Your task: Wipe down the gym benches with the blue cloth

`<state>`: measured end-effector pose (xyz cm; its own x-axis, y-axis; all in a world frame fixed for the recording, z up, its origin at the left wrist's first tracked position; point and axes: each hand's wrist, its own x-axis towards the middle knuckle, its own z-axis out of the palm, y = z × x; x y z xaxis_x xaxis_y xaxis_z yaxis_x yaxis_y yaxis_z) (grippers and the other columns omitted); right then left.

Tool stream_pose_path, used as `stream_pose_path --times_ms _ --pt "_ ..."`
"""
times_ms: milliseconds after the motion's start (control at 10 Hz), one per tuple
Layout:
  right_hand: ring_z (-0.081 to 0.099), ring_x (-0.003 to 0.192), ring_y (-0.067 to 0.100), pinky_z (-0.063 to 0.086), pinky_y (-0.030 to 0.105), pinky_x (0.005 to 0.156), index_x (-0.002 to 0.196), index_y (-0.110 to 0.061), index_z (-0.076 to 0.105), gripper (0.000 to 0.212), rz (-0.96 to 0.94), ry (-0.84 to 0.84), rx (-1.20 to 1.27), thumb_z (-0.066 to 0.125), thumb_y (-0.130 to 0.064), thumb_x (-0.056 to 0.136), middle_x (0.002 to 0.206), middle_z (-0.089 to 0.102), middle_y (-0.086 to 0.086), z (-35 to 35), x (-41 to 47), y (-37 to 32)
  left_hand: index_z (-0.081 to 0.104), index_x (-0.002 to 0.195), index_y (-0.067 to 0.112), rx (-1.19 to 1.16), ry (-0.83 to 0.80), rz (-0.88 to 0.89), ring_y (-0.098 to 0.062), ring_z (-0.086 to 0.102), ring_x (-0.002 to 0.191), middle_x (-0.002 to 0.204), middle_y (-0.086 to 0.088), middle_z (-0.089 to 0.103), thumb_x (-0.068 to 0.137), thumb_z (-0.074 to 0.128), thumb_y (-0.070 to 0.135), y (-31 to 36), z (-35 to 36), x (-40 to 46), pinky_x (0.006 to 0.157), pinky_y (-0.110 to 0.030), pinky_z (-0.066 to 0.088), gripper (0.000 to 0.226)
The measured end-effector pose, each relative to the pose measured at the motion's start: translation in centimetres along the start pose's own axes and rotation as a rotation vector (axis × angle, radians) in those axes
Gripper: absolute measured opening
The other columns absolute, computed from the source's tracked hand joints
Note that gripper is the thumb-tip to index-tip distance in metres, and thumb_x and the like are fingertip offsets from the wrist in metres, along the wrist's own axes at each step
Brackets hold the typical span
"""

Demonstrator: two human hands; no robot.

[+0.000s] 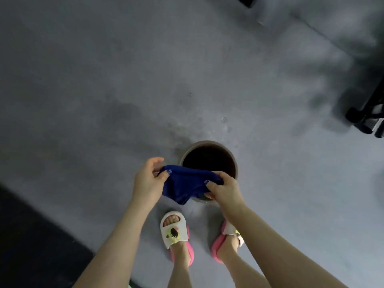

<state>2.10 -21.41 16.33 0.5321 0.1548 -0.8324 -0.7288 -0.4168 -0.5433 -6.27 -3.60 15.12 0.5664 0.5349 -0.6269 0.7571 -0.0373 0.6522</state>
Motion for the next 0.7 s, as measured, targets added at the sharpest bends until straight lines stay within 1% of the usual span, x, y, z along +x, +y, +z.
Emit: stream_pose_path --times_ms 100,200,300,400,500,600,700 --pt "0.069 0.094 0.018 0.061 0.032 0.076 0.107 -0.022 0.060 0.024 -0.006 0.020 -0.017 0.056 -0.002 0.094 0.105 0.067 0.004 2.3 7.1 2.9 0.053 0.125 0.024 0.022 0.036 0.018 -0.009 0.059 0.095 0.099 0.016 0.057 0.091 0.065 0.015 -4.6 2.5 6.2 0.076 -0.021 0.046 0.037" --pt "0.068 0.095 0.019 0.061 0.034 0.078 0.111 -0.021 0.058 0.024 -0.005 0.057 -0.031 0.056 -0.004 0.094 0.106 0.064 0.001 3.5 12.2 5.0 0.053 0.127 0.022 0.022 0.041 0.043 -0.010 0.058 0.096 0.101 0.013 0.058 0.091 0.064 0.014 -8.0 4.7 10.6 0.082 -0.027 0.047 0.039" --pt "0.070 0.092 0.019 0.061 0.033 0.075 0.108 -0.024 0.057 0.024 -0.011 0.099 -0.035 0.058 -0.005 0.094 0.106 0.064 0.001 3.9 15.2 6.8 0.052 0.129 0.020 0.020 0.020 0.043 -0.010 0.060 0.099 0.101 0.014 0.058 0.092 0.063 0.014 -10.5 6.2 12.9 0.084 -0.027 0.049 0.039" --pt "0.071 0.090 0.020 0.061 0.033 0.076 0.107 -0.026 0.055 0.027 0.015 0.128 0.009 0.059 -0.004 0.092 0.106 0.063 0.002 4.1 17.0 8.7 0.053 0.130 0.016 0.005 0.010 0.033 -0.009 0.059 0.102 0.109 0.009 0.059 0.092 0.063 0.011 -11.9 7.1 14.0 0.084 -0.022 0.049 0.039" --pt "0.070 0.092 0.018 0.059 0.034 0.081 0.119 -0.024 0.051 0.035 0.027 0.116 -0.035 0.061 -0.005 0.091 0.113 0.064 0.003 4.7 17.7 9.7 0.054 0.128 0.015 0.017 -0.010 0.039 -0.005 0.058 0.100 0.111 0.009 0.058 0.092 0.062 0.009 -12.0 7.5 14.4 0.072 -0.007 0.045 0.038" --pt "0.059 0.113 0.018 0.052 0.037 0.097 0.143 -0.023 0.038 0.056 0.057 0.074 -0.099 0.057 -0.004 0.093 0.133 0.055 -0.001 4.9 17.4 10.0 0.054 0.129 0.016 0.025 -0.019 0.037 -0.009 0.058 0.108 0.120 0.005 0.061 0.093 0.061 0.012 -11.7 7.6 14.4 0.079 -0.012 0.044 0.037" --pt "0.049 0.128 0.020 0.046 0.039 0.106 0.149 -0.024 0.031 0.063 0.078 0.092 -0.098 0.052 -0.001 0.094 0.145 0.046 -0.004 4.4 16.4 9.8 0.049 0.136 0.019 0.084 -0.041 -0.009 -0.013 0.051 0.124 0.137 0.002 0.054 0.096 0.056 0.017 -10.7 7.4 13.5 0.091 -0.022 0.040 0.040"
